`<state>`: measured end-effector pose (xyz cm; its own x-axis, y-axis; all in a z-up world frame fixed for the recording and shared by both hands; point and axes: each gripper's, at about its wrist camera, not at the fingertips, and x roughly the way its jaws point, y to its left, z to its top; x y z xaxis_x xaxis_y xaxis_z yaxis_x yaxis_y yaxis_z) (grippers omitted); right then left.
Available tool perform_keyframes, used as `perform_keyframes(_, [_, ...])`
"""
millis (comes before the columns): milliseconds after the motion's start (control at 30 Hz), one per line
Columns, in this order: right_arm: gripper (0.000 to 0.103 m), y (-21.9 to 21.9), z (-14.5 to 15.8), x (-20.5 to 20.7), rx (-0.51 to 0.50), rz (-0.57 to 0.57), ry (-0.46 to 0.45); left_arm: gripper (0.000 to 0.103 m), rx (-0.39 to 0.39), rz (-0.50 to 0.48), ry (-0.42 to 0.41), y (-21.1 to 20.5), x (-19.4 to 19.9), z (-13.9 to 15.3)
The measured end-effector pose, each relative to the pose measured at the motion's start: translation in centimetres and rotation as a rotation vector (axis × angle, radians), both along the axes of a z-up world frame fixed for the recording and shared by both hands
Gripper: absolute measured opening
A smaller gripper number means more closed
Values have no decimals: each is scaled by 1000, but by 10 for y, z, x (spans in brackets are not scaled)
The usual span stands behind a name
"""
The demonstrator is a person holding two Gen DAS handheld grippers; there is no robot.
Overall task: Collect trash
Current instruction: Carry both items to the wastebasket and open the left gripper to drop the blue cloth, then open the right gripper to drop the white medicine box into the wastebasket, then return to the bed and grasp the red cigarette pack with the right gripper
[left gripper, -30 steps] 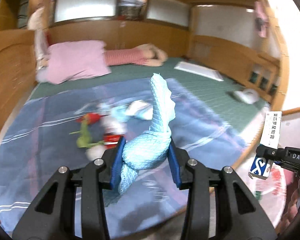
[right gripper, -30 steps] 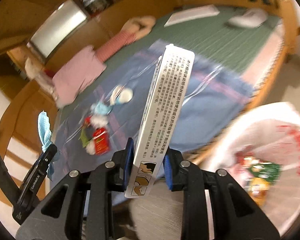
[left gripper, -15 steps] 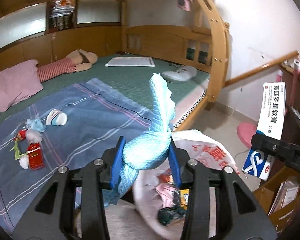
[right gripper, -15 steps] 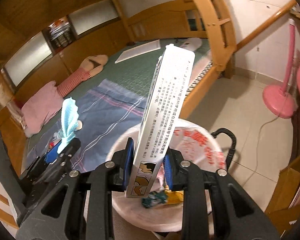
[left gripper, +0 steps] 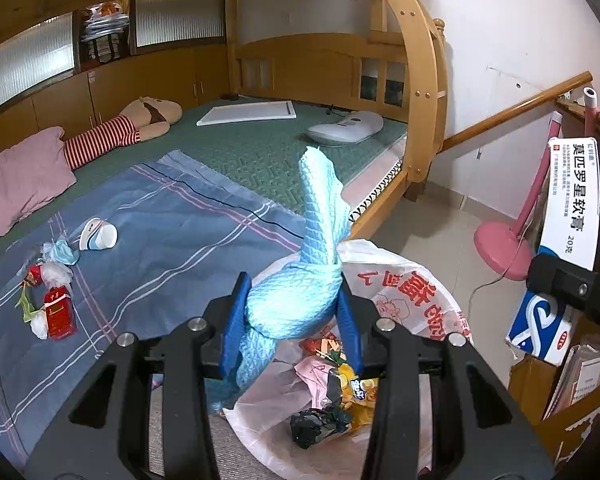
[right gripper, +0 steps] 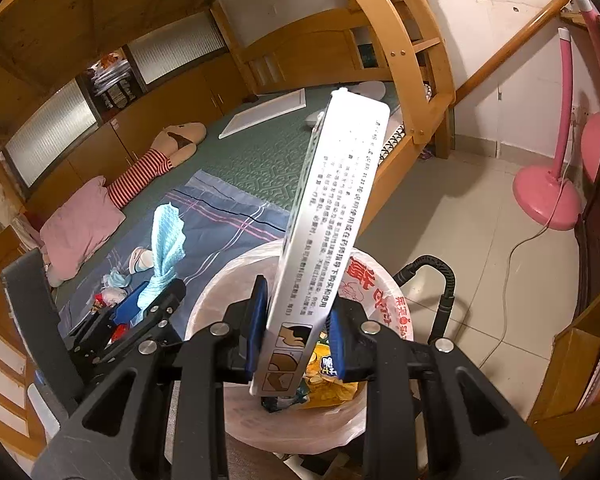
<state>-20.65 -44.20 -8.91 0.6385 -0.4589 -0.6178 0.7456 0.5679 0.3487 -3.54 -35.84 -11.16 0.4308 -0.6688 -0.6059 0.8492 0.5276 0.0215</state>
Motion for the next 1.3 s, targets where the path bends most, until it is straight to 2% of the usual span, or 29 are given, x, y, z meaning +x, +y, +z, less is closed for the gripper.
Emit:
perform_keyframes(333, [28,1,-1,-2,5,-17,4,45,41,-3,13,-15,-2,-17])
perform_keyframes(400, [28,2,-1,0,8,-18,7,53,43,4,1,-16,-3,-17])
perform_keyframes(467, [28,2,-2,1,10,-18,11,69,33,11,-11,-15,-5,-15])
perform_keyframes(567, [28,1,-3,2,14,-18,14,82,24,17,-28,-13,-6,-12])
perform_keyframes(800, [29,-4,-10,12,33,0,30,83,-11,63,-32,5,7,-2])
perform_keyframes(1067, [30,-7,-40,51,70,74,123,83,-50,175,-18,46,41,8])
perform_keyframes(1133, [38,-8,-47,60,83,85,147,83,-60,205,-13,59,51,9])
perform_keyframes(1233, [67,-5,-52,68,72,89,165,83,-75,243,1,75,63,11])
perform_keyframes(1300, [72,-1,-51,71,48,90,168,83,-84,267,12,84,72,12])
